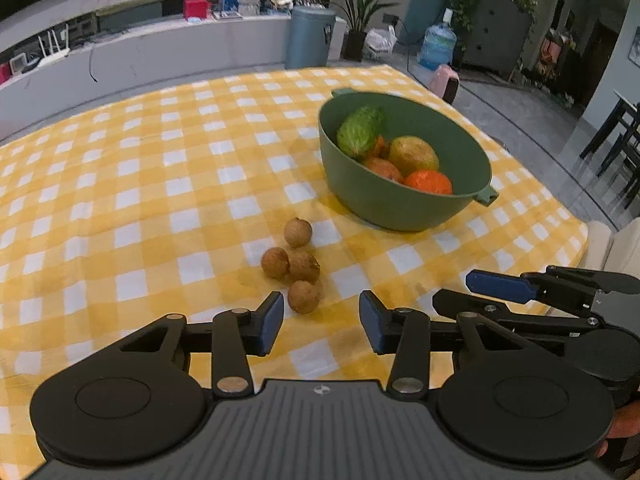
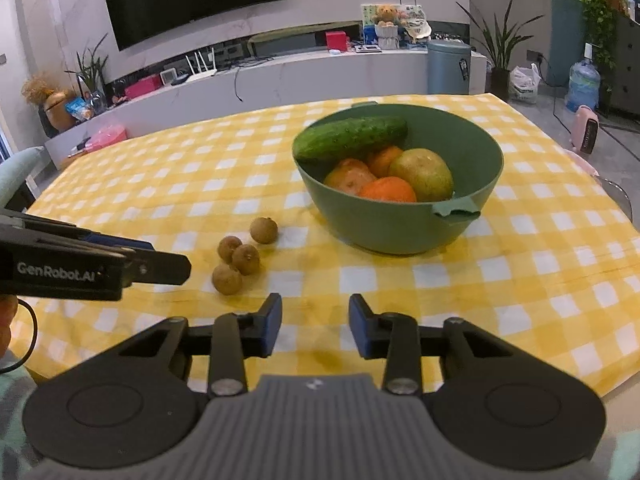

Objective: Organize fruits
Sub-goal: 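Grasp a brown kiwi with the left gripper while the right gripper grasps another kiwi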

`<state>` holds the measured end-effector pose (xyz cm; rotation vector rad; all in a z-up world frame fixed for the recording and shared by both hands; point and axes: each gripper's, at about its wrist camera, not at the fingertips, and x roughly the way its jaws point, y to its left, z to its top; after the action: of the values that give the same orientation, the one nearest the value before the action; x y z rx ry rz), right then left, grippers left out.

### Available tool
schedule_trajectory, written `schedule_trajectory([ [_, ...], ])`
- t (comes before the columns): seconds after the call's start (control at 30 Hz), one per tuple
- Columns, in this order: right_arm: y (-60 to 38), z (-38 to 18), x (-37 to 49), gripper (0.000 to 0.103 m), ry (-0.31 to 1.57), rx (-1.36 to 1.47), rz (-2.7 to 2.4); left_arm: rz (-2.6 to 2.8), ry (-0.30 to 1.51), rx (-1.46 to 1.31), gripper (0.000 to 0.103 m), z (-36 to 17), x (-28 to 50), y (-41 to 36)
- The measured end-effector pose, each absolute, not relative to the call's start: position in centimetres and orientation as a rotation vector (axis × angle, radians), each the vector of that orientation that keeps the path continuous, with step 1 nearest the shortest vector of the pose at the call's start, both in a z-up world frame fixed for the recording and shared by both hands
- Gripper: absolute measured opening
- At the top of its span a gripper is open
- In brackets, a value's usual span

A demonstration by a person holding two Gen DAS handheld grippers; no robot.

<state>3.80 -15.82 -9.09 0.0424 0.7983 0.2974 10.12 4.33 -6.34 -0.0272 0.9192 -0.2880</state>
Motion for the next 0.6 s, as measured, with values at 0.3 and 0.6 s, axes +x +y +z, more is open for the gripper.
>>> schedule_trajectory([
  [0.3,-16.1,-10.4,5.5,0.035,0.812,0.064,0.316,-0.27,0.992,-0.019,0.043,-9.6,12.8,3.5],
  [0.6,-15.5,-11.5,6.8,0.035,0.823,0.05,0.34,-0.241,1.005,-0.04,0.037,-11.2,14.0,3.9],
])
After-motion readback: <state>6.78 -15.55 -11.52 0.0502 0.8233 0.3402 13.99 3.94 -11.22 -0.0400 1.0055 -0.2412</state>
